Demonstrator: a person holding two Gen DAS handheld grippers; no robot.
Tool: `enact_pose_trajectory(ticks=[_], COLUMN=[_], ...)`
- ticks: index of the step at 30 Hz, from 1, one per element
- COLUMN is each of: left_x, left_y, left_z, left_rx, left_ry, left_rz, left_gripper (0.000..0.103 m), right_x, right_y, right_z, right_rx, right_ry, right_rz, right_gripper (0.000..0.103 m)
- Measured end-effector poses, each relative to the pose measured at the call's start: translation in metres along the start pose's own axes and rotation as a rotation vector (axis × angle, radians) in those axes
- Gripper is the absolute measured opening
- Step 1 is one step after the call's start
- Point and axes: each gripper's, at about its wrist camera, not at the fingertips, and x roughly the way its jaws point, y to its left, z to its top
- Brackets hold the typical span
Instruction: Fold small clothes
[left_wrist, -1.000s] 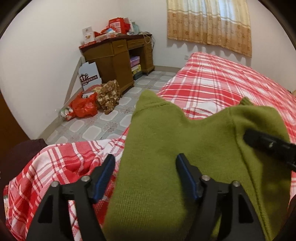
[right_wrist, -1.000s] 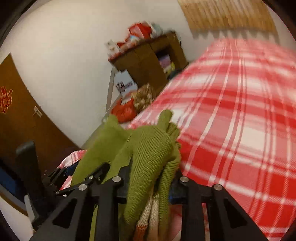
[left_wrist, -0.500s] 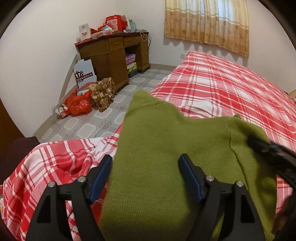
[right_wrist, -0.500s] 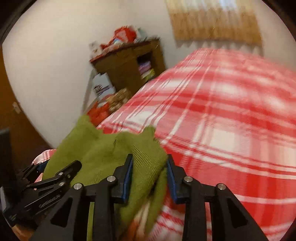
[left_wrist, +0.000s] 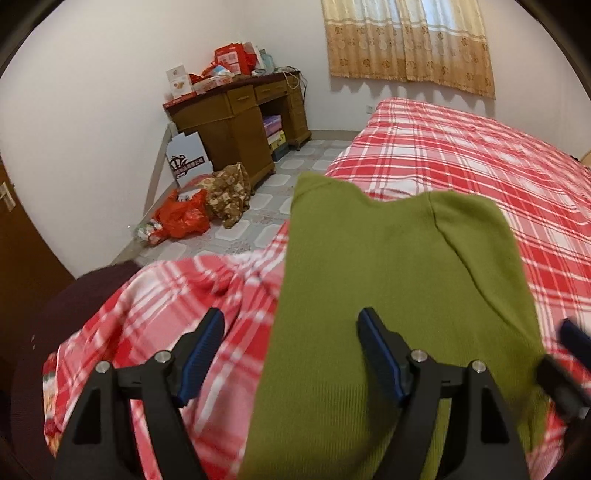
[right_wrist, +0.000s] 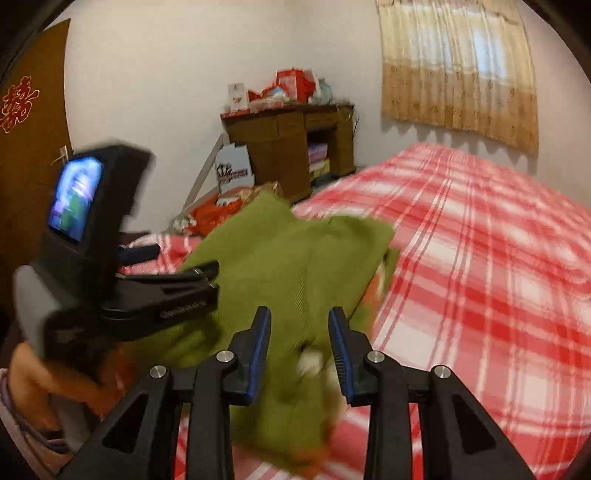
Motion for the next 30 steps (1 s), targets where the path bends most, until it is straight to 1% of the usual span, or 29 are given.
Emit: enact_pose_trajectory(ticks=[3, 5, 7, 10, 12, 15, 18, 19, 20, 21, 23, 25, 28, 30], left_x=[-0.008, -0.008, -0.005, -0.003, -0.009, -0.022, -0.034, -0.038, -0.043, -0.045, -0.054, -0.063, -0.074, -0.083], left_y=[-0.002, -0.007, -0.01, -0.011, -0.011, -0.008, -0.005, -0.005, -0.005, -0.005, -0.007, -0.007, -0.009, -0.012], left_z=[-0.012, -0.02, -0.025, -0.032, -0.036, -0.044, -0.053, -0.056, -0.059, -0.06, -0.065, -0.072, -0.078, -0.081], left_rx=[0.01, 0.037, 0.043, 0.049, 0.056, 0.065, 0.073, 0.076, 0.083, 0.089, 0.099, 0.102, 0.103, 0.115], left_ry=[0.012, 0.021, 0.037, 0.059, 0.055, 0.04, 0.03, 0.03, 0.028, 0.027, 0.027, 0.033, 0.04, 0.031], left_rz=[-0.011, 0.006, 0.008, 0.004, 0.006, 0.005, 0.0, -0.004, -0.009, -0.012, -0.024, -0.043, -0.071, -0.08], left_gripper=[0.077, 0.077, 0.077, 0.078, 0.077, 0.077, 0.077, 0.077, 0.077, 0.077, 0.077, 0.079, 0.08, 0.08], right_x=[0.015, 0.024, 0.024, 0.016, 0.006, -0.021, -0.045, -0.051, -0.058, -0.065, -0.078, -0.09, -0.104, -0.116], right_y=[0.002, 0.0, -0.003, -0.003, -0.004, -0.009, -0.005, -0.004, -0.001, 0.001, 0.005, 0.008, 0.013, 0.014], right_z=[-0.016, -0.025, -0.03, -0.032, -0.037, -0.041, -0.042, -0.041, -0.041, -0.041, -0.042, -0.042, -0.042, -0.042], right_rx=[0.004, -0.008, 0.001, 0.029, 0.072, 0.16, 0.178, 0.176, 0.175, 0.179, 0.19, 0.197, 0.192, 0.193], right_ry=[0.06, 0.099, 0.097, 0.108, 0.113, 0.074, 0.047, 0.045, 0.04, 0.034, 0.015, -0.003, -0.01, -0.027], right_rz=[-0.045, -0.076, -0.083, -0.089, -0.083, -0.076, -0.098, -0.106, -0.119, -0.132, -0.143, -0.143, -0.17, -0.182], right_gripper=[0.034, 0.034, 0.034, 0.034, 0.034, 0.034, 0.034, 0.036, 0.044, 0.054, 0.062, 0.063, 0.063, 0.063])
